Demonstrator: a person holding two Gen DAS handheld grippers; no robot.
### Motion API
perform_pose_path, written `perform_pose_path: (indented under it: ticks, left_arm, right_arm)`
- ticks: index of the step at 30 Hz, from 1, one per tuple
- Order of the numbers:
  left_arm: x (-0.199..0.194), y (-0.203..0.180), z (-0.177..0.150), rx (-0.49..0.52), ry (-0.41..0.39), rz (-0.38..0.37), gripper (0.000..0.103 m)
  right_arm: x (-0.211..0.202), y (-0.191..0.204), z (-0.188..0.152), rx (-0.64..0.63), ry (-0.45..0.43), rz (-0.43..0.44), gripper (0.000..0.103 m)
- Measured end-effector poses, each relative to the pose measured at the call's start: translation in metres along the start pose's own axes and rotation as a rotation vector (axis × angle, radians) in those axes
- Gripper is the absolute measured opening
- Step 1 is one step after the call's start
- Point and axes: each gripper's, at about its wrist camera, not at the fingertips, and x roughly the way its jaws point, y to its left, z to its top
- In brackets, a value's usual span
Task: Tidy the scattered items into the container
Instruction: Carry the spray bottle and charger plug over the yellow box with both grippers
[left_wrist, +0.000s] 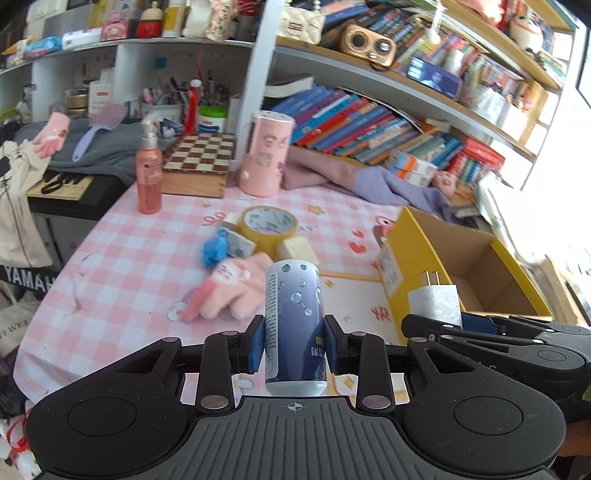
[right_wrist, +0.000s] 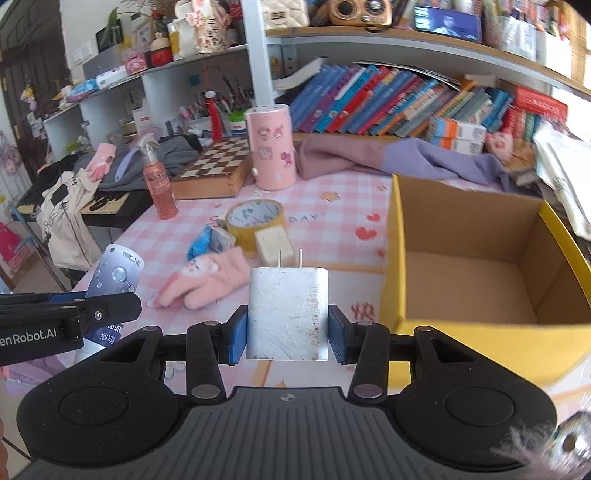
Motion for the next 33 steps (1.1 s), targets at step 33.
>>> perform_pose_path:
  ticks: [33]
  left_arm:
    - [-0.019, -0.083, -0.053, 0.236, 0.117, -0.309, 0.031]
  right_arm:
    - [-0.115, -0.053, -0.099, 0.300, -0.012, -0.292, 0.042]
